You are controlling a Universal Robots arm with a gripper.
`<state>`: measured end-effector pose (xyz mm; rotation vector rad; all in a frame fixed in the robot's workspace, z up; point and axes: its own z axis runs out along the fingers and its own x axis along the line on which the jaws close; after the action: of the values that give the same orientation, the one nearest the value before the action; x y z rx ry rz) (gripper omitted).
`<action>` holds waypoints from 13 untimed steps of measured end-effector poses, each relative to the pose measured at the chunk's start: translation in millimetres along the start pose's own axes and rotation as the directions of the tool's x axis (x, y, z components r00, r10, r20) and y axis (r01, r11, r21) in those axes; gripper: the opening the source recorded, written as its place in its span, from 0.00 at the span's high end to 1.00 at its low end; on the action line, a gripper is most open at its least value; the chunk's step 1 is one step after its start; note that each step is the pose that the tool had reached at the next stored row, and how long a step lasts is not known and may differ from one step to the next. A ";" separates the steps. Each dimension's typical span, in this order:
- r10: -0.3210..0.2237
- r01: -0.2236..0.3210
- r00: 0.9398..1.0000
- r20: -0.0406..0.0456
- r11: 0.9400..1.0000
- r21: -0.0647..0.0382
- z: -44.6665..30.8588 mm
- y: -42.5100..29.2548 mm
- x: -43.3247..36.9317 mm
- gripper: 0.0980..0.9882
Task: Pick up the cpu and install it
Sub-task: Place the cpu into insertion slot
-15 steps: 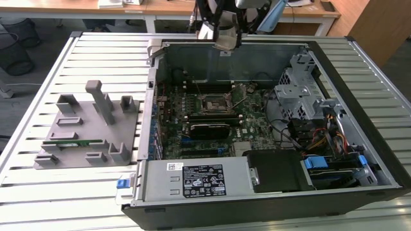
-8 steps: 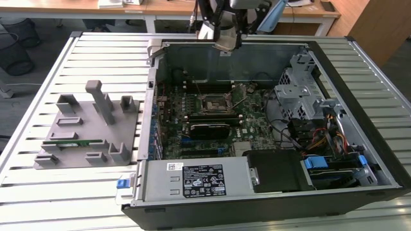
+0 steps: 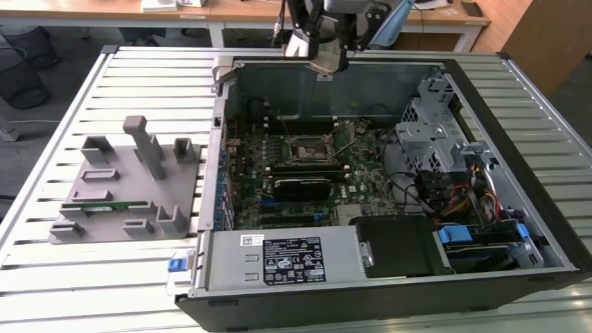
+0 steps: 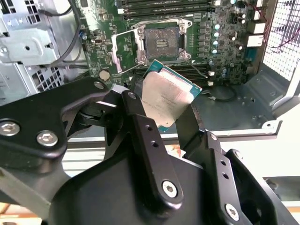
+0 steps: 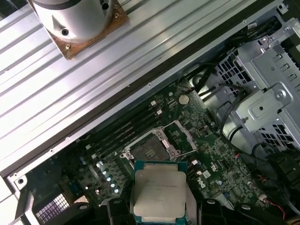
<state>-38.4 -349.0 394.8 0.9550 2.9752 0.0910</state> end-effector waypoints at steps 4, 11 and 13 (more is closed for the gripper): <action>0.042 -0.042 0.999 0.002 0.999 0.000 0.3 0.0 0.0 0.52; 0.104 -0.104 0.995 0.006 0.995 -0.001 0.7 0.0 0.0 0.52; 0.121 -0.121 0.993 0.007 0.993 -0.001 0.8 -0.1 0.0 0.52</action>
<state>-38.4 -349.0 393.9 1.1330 2.9084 0.0893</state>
